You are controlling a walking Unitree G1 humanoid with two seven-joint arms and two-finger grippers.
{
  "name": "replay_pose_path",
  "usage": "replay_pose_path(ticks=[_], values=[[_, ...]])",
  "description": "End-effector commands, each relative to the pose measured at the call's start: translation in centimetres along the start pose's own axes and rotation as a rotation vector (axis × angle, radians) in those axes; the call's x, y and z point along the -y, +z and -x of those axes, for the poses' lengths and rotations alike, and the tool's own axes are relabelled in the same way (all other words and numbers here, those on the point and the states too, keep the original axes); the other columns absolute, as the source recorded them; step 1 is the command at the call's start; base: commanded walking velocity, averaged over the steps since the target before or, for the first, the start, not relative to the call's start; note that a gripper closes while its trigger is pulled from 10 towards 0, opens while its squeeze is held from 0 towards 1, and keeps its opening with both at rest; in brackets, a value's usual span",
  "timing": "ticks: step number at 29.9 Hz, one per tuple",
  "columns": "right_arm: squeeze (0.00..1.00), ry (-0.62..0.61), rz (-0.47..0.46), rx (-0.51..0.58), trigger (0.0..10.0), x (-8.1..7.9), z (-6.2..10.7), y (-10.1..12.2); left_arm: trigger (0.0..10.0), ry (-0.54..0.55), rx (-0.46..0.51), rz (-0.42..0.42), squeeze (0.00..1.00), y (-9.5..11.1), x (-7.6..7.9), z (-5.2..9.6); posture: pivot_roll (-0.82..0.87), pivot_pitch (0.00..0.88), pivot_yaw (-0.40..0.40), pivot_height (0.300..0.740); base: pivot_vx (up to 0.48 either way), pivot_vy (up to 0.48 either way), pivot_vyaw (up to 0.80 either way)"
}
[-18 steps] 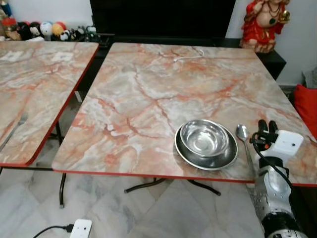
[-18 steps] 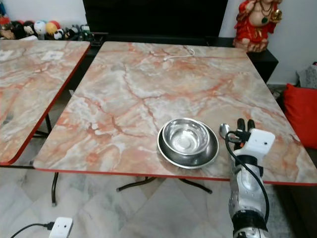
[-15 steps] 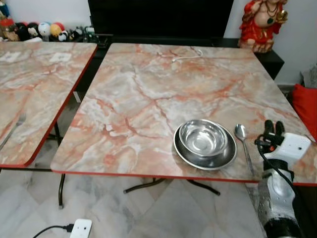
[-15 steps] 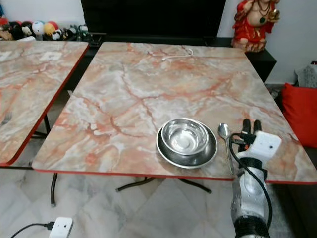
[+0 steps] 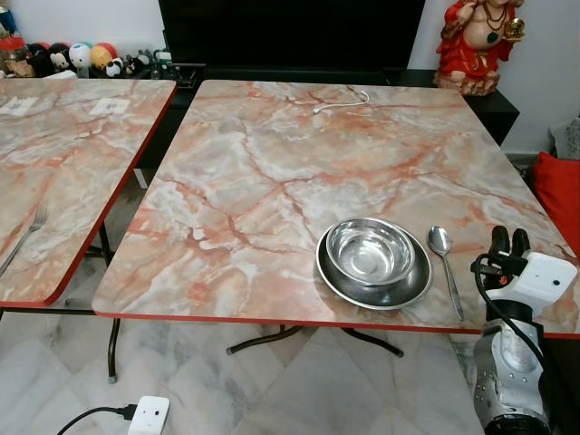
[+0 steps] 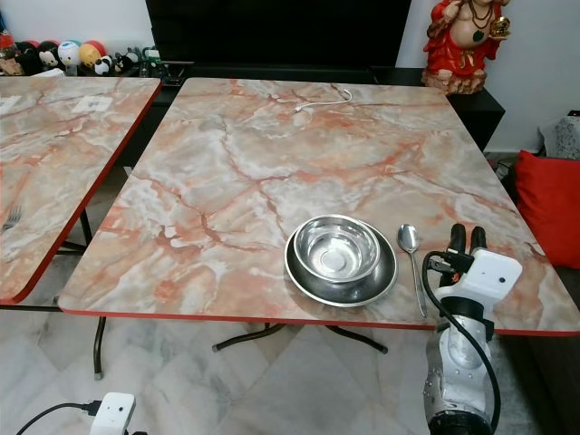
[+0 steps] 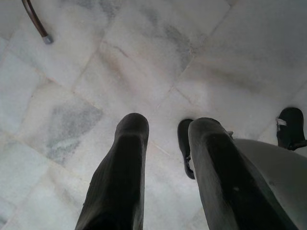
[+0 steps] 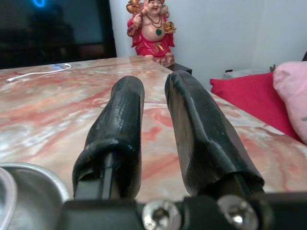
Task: Setting the table
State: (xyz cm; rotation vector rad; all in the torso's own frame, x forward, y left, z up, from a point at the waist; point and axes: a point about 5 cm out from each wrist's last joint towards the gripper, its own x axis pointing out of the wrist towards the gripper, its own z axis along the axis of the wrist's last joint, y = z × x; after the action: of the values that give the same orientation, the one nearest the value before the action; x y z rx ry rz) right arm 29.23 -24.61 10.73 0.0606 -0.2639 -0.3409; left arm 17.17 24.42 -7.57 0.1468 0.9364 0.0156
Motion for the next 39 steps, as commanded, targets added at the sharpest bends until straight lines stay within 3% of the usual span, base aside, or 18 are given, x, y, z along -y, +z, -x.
replay_pose_path(ticks=[1,5,10,14,16,19,24,29,36,39], values=[[0.00,0.010,-0.002,0.003,10.0,-0.4,0.1,0.2,10.0,0.006,-0.032,-0.007,0.00,-0.8,-0.7,0.3,0.07,0.000,-0.004,0.740,0.000,0.450,0.00],[0.00,0.020,0.006,-0.011,10.0,-0.7,0.1,0.1,10.0,0.020,-0.035,-0.007,0.00,-0.9,-2.0,0.6,0.08,0.000,-0.006,0.740,0.000,0.448,0.00],[0.00,0.032,0.009,-0.012,10.0,-1.1,0.2,0.1,10.0,0.020,-0.036,-0.009,0.00,-0.9,-2.1,0.6,0.08,0.000,-0.006,0.740,0.000,0.451,0.00],[0.00,0.036,0.009,-0.011,10.0,-1.3,0.1,0.1,10.0,0.006,-0.033,-0.012,0.00,-0.7,-0.7,0.2,0.08,0.000,-0.008,0.740,0.000,0.450,0.00],[0.00,0.045,0.017,-0.011,10.0,-1.4,-0.1,0.1,10.0,-0.013,-0.030,-0.014,0.00,-0.5,1.4,-0.2,0.08,0.000,-0.011,0.740,0.000,0.450,0.00],[0.00,0.058,0.015,-0.014,10.0,-1.8,-0.1,0.2,10.0,-0.030,-0.027,-0.017,0.00,-0.3,3.1,-0.4,0.08,0.000,-0.012,0.740,0.000,0.451,0.00],[0.00,0.061,0.013,-0.017,10.0,-2.0,-0.1,0.1,10.0,-0.034,-0.027,-0.015,0.00,-0.4,3.5,-0.4,0.08,0.000,-0.018,0.740,0.000,0.452,0.00],[0.00,0.074,0.011,-0.027,10.0,-2.4,-0.1,0.0,10.0,-0.027,-0.029,-0.008,0.00,-0.6,2.3,-0.2,0.09,0.000,-0.020,0.740,0.000,0.445,0.00],[0.00,0.082,0.005,-0.026,10.0,-2.8,-0.2,0.0,10.0,0.030,-0.051,0.022,0.00,-1.5,-2.9,0.9,0.09,0.000,-0.022,0.740,0.000,0.428,0.00],[0.00,0.088,0.004,-0.025,10.0,-3.0,-0.3,0.1,10.0,0.037,-0.054,0.024,0.00,-1.6,-3.3,1.1,0.09,0.000,-0.022,0.740,0.000,0.429,0.00]])
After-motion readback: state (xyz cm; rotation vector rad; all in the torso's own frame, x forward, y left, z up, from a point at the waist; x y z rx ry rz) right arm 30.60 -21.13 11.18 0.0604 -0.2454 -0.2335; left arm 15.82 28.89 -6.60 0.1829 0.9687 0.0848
